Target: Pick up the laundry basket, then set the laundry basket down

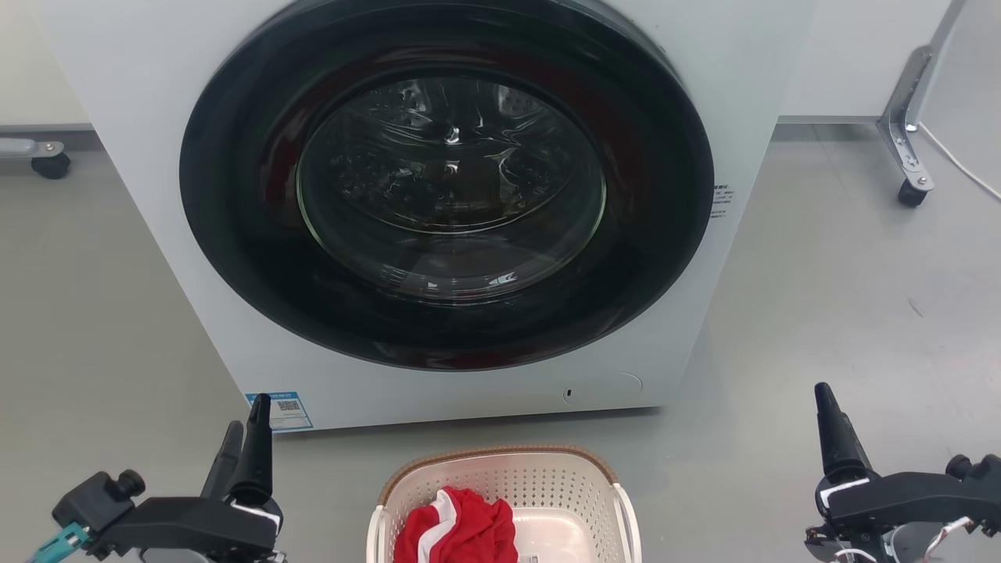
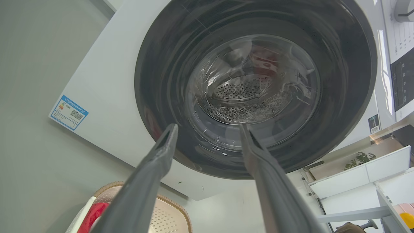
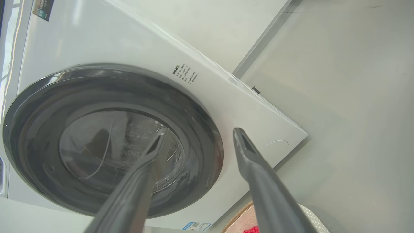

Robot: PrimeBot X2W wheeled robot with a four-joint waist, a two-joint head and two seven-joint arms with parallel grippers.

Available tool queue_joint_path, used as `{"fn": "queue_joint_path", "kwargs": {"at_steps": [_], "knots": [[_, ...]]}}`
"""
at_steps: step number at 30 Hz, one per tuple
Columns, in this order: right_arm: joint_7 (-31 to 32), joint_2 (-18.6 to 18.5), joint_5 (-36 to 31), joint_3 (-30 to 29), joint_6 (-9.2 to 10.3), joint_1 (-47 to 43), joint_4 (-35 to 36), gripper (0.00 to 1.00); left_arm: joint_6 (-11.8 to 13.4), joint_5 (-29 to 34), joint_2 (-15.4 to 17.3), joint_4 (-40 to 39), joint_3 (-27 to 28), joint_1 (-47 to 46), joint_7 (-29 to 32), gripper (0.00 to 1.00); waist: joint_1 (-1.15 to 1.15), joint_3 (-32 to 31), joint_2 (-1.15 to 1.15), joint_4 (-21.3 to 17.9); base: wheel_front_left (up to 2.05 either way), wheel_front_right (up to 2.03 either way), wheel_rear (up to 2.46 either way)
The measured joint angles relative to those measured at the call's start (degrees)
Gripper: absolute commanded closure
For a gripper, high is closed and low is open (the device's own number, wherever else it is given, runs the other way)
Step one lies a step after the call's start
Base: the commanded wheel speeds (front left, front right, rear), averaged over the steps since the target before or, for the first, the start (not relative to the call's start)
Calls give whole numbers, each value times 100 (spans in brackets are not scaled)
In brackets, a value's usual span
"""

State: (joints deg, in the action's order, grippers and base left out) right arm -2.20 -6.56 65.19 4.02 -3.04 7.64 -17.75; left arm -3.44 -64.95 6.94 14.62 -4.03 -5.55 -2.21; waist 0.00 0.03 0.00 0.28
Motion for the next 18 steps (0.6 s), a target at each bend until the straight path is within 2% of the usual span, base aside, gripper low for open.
{"fn": "queue_joint_path", "kwargs": {"at_steps": [6, 18], "knots": [[-148, -187, -800, 305, 158, 40, 123, 0, 154, 834, 152, -153, -237, -18, -149, 0, 0, -17, 0, 4, 0, 0, 0], [-364, -397, -1933, 711, 356, 129, 309, 0, 350, 1928, 318, -399, -563, -25, -354, 0, 0, -28, 0, 14, 0, 0, 0]]}}
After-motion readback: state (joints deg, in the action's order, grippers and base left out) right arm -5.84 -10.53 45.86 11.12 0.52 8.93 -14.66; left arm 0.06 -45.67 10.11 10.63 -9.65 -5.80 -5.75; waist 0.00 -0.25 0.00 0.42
